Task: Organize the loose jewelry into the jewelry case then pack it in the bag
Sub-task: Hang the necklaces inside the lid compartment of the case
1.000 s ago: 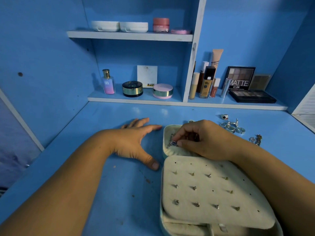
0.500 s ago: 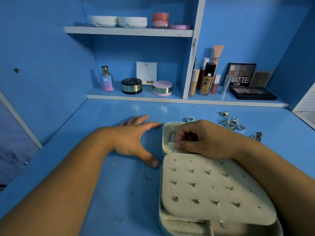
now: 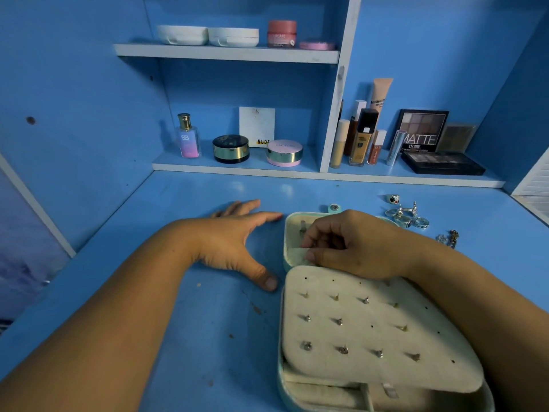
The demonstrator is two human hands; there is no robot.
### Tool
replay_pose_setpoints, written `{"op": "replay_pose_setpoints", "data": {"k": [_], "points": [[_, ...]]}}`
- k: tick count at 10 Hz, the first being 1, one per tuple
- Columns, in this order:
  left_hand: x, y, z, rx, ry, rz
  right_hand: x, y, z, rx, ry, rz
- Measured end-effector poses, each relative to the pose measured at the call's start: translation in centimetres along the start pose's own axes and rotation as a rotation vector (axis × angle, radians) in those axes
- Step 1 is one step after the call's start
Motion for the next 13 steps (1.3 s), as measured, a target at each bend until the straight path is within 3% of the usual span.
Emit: {"op": "replay_pose_setpoints", "data": {"k": [6, 8, 13], "points": [[0.4, 0.0, -0.3, -0.005, -0.001, -0.002, -0.3, -1.0, 0.1, -0.106, -0.022, -0.156], [0.3, 0.1, -0.3, -0.002, -0.001, 0.005, -0.4, -0.7, 0.2, -0.051, 0.003, 0.043], [0.5, 0.1, -0.4, 0.014, -0.004, -0.004, -0.6, -0.9, 0.4, -0.087, -0.027, 0.033]]}}
Point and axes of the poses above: each hand's wrist, its own z-axis away from the middle knuckle, its own y-axis out of the palm, x = y × z, the point moved 5 cm from there along -z, towards the middle knuckle, and after that the axes turned 2 degrees about -x, right-handed, at the moved point
